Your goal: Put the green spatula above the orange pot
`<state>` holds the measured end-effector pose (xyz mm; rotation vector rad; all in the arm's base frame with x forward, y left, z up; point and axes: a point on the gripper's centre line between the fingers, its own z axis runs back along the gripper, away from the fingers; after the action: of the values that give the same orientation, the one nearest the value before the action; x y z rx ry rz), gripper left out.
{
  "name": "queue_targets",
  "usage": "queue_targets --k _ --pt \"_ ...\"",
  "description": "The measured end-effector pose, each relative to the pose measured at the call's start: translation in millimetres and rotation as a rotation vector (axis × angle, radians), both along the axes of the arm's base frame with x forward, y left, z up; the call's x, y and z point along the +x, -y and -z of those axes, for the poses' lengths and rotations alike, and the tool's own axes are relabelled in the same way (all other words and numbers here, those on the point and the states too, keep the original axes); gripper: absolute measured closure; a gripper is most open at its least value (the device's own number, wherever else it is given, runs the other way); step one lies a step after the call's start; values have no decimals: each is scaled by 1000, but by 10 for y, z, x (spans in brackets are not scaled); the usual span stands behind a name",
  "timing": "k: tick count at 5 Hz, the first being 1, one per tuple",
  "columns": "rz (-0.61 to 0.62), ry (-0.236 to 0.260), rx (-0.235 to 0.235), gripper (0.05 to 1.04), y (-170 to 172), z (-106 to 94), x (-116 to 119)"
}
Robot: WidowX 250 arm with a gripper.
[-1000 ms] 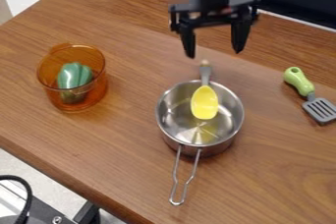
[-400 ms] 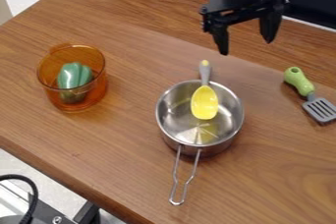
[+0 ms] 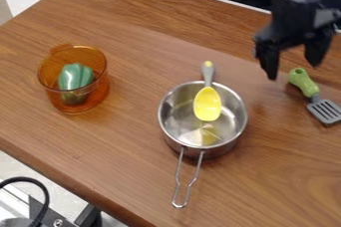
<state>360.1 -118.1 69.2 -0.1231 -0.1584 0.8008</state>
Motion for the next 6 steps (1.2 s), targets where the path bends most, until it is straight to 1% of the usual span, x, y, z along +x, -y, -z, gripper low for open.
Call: queue_targets --k 1,2,3,4,5,6 --pt "-13 42 -67 84 113 59 75" --pt "-34 39 -110 84 182 60 70" --pt "-75 4 -84 83 200 189 50" --pt "-117 -20 -37 114 206 220 51" --pt "-133 -26 -15 365 197 225 39" --pt "-135 -12 -11 642 193 230 58"
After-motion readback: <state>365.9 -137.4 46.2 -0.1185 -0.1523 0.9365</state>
